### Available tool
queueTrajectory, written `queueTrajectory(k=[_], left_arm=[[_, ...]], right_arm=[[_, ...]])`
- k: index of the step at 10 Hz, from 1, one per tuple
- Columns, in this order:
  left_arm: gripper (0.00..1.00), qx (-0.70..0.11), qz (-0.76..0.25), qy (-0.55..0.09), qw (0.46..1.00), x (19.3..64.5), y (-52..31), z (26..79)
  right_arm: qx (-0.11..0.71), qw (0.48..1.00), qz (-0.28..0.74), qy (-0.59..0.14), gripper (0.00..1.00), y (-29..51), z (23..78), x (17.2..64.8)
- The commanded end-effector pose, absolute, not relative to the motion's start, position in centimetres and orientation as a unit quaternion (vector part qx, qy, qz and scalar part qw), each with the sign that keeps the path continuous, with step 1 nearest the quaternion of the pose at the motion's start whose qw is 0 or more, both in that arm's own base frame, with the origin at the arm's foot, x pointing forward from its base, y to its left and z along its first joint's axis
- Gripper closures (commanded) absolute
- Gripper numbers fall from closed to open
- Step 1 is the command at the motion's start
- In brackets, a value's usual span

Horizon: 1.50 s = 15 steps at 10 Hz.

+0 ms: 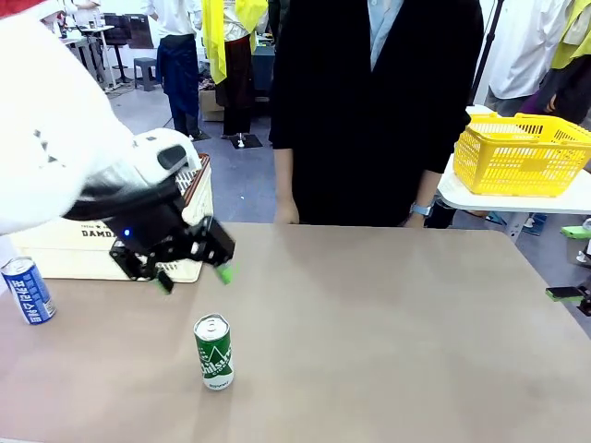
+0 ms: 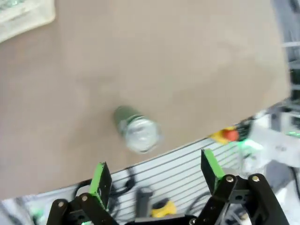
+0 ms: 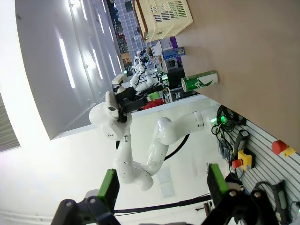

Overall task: Place the drinks into the Shopping basket.
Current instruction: Pick up one drink and place it into the Shopping basket.

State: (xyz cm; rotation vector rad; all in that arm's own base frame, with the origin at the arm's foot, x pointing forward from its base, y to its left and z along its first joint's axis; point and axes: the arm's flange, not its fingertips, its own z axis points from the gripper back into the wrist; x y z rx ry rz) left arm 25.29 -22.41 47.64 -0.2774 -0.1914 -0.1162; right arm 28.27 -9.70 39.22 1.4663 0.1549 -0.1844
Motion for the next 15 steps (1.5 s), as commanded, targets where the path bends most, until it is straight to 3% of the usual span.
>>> queueTrajectory(k=[1,7,15], left_arm=[[0.00,-0.072,-0.070,-0.067,0.993,26.1,-23.6,46.2],[0.00,-0.050,-0.051,-0.033,0.997,27.1,-26.0,39.7],[0.00,-0.055,-0.070,0.004,0.996,27.6,-27.7,37.1]], right_arm=[[0.670,0.734,-0.082,0.069,0.00,-9.8,39.6,28.3],[0.670,0.734,-0.082,0.069,0.00,-9.8,39.6,28.3],[0.670,0.734,-0.082,0.069,0.00,-9.8,39.6,28.3]])
